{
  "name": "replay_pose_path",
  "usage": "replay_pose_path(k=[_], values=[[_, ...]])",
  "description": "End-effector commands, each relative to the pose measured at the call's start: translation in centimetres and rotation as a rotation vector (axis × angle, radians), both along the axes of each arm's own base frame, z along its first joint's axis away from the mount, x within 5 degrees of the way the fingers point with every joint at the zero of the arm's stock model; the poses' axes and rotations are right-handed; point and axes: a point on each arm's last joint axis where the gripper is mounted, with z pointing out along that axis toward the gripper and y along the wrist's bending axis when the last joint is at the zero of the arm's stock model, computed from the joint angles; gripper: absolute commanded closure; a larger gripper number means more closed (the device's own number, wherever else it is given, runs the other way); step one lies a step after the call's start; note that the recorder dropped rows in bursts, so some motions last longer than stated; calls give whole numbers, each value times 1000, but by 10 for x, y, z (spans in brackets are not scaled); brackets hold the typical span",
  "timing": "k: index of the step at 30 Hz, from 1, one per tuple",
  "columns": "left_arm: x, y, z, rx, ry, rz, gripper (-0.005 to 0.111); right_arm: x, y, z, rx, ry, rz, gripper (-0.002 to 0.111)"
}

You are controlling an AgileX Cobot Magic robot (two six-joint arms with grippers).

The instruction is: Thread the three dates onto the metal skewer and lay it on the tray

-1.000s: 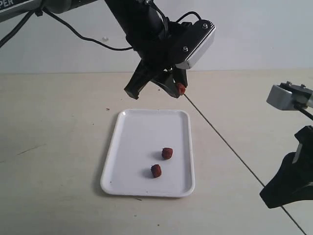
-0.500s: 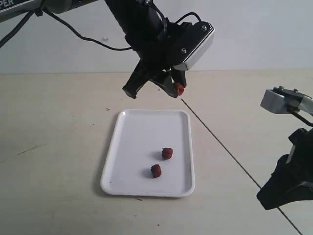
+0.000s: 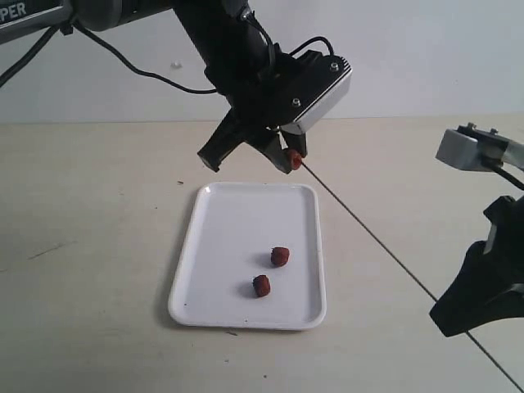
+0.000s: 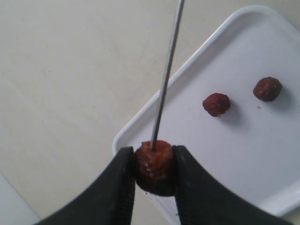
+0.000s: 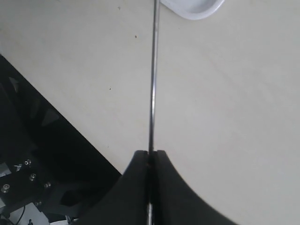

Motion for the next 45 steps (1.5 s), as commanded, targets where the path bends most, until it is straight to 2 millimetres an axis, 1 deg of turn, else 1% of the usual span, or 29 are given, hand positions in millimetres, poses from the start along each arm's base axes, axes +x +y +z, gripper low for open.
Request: replay_pose_path(k=[1, 5, 11, 16, 20, 22, 24, 27, 33, 39, 45], values=[[-1, 1, 2, -8, 3, 3, 78, 2, 0, 1, 10, 6, 5, 108], [-1, 1, 2, -7, -1, -6, 78, 3, 0, 0, 10, 14, 5, 108], [-1, 1, 2, -4, -5, -10, 78, 9, 0, -10, 9, 62, 5, 108], [-1, 1, 2, -4, -9, -22, 78, 10, 0, -10, 12, 51, -6, 108], [-2, 0, 2, -5, -12, -34, 78, 14, 2, -7, 37, 19, -5, 108], [-3, -2, 2, -10, -9, -38, 78, 20, 2, 3, 39, -18, -2, 108], [-4, -2, 2, -19, -2, -40, 78, 26, 3, 9, 41, -24, -11, 108], [-4, -3, 2, -24, 1, -40, 78, 32, 3, 10, 43, -15, -14, 108], [-5, -3, 3, -30, 6, -40, 78, 40, 3, 0, 44, 34, -11, 108], [-5, -4, 3, -33, 8, -42, 78, 49, 4, -6, 55, 13, -52, 108], [-5, -4, 3, -33, 8, -42, 78, 61, 7, -19, 94, 34, -69, 108]])
